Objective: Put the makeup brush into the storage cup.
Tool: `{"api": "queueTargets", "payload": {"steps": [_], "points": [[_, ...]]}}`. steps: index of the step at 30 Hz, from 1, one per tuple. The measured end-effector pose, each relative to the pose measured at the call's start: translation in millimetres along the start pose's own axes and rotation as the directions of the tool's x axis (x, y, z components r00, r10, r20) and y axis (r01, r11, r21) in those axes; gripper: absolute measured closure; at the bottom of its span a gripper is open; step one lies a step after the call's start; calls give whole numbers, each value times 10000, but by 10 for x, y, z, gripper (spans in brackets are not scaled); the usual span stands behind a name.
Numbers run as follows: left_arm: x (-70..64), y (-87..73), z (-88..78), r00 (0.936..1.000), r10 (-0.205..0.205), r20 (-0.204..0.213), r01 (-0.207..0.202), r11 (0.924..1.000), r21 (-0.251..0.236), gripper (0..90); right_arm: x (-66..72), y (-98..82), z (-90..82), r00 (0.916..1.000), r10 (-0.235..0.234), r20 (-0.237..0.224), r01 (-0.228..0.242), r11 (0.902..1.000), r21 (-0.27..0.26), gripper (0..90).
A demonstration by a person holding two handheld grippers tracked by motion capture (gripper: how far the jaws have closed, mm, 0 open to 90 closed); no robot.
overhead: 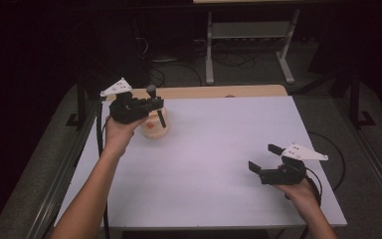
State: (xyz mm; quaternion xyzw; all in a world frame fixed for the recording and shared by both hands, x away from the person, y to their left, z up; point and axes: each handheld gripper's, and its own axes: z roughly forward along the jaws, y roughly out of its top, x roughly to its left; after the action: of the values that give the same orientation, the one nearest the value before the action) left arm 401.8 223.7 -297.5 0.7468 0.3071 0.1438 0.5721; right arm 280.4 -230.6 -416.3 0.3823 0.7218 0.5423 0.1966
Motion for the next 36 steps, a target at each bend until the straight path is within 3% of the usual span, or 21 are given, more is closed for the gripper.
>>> {"api": "queueTargets", "payload": {"steps": [11, 20, 30, 36], "points": [[144, 74, -17, 9993, -62, -362, 58, 9999, -121, 776, 16, 7, -17, 10000, -91, -37, 91, 9998, -170, 17], [259, 91, -22, 9957, -58, -923, 20, 9991, -416, 776, 35, -6, 10, 9998, -194, -110, 194, 9998, -43, 18], [327, 50, 29, 9860, -44, -1668, -47, 9985, -542, 775, 41, -11, 16, 9996, -278, -105, 278, 9996, 1, 17], [372, -16, 51, 9766, -267, -2136, 160, 9985, -516, 775, 32, -10, 7, 9996, -264, -89, 263, 9996, -52, 17]]}}
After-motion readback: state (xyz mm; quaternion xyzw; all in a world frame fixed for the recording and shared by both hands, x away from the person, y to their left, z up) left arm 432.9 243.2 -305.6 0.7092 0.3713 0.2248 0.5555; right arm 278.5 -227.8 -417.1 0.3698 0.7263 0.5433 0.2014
